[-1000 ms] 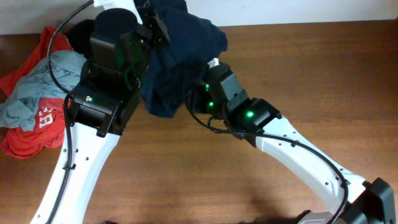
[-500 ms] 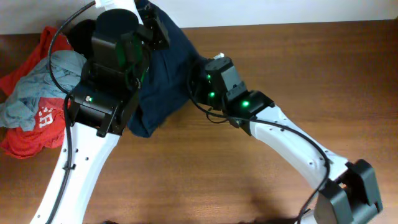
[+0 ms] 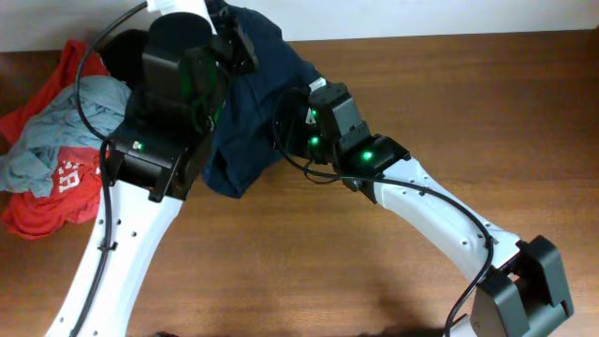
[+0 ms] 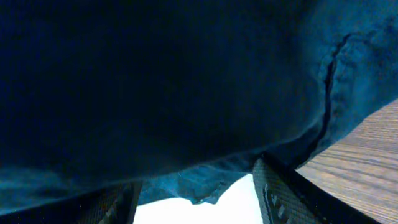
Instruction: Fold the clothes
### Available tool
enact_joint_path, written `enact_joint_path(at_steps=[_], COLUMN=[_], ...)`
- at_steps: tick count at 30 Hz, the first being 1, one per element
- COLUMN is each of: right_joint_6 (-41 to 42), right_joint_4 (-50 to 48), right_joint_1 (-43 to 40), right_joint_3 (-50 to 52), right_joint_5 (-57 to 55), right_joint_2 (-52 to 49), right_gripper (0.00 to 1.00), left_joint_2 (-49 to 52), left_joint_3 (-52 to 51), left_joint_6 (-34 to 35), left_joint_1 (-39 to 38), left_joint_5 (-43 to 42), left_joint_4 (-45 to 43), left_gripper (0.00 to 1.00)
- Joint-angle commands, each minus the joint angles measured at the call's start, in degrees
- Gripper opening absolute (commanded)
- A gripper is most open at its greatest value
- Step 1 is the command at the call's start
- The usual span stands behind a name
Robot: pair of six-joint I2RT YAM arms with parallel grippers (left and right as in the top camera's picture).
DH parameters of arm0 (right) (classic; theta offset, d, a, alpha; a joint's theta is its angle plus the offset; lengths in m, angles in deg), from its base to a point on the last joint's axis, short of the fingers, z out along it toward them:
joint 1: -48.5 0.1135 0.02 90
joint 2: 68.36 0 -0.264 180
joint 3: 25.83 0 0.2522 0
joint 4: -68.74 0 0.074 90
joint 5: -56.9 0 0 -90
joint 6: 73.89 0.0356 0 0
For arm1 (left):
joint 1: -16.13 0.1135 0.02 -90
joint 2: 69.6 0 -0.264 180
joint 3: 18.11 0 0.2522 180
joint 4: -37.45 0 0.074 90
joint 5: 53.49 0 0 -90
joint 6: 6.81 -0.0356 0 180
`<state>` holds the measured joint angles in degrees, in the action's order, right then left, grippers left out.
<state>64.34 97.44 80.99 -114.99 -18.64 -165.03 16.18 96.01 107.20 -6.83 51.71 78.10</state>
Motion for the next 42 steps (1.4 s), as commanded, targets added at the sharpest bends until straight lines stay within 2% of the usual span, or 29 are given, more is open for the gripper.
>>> enact_joint_path(at_steps=[1, 17, 18, 22, 27, 38, 42], right_joint_6=[0.3, 0.1, 0.1, -0.8, -3.3, -10.9, -14.8], right_joint_4=[0.6, 2.0, 1.9, 1.9, 1.7, 8.0, 13.1], right_joint_1=[0.1, 0.1, 0.1, 0.1, -0.9, -8.9, -12.8], right_joint_3=[0.2, 0.2, 0.2, 0.2, 0.2, 0.1, 0.1], right_joint_5=[-1.5, -3.8, -4.1, -5.1, -6.1, 0.0, 1.7], right_joint_2=[-0.2, -6.4, -6.6, -6.8, -6.1, 1.9, 5.8], right_gripper=[0.61, 0.60, 0.59, 0.30, 0.06, 0.04, 0.04], left_joint_2=[-0.1, -0.1, -0.1, -0.1, -0.1, -0.1, -0.1], left_joint_3=[1.4, 1.4, 1.4, 1.4, 1.4, 1.4, 1.4], left_joint_6=[-0.9, -0.9, -0.9, -0.9, -1.0, -1.4, -1.4], left_joint_1=[0.1, 0.1, 0.1, 0.1, 0.1, 0.2, 1.0], left_joint_5=[-0.4, -2.4, -2.4, -2.3, -2.3, 3.4, 6.0], left_joint_4=[-1.0, -2.4, -2.4, -2.4, -1.6, 5.0, 9.2], left_gripper=[0.01, 0.01, 0.01, 0.01, 0.01, 0.01, 0.12])
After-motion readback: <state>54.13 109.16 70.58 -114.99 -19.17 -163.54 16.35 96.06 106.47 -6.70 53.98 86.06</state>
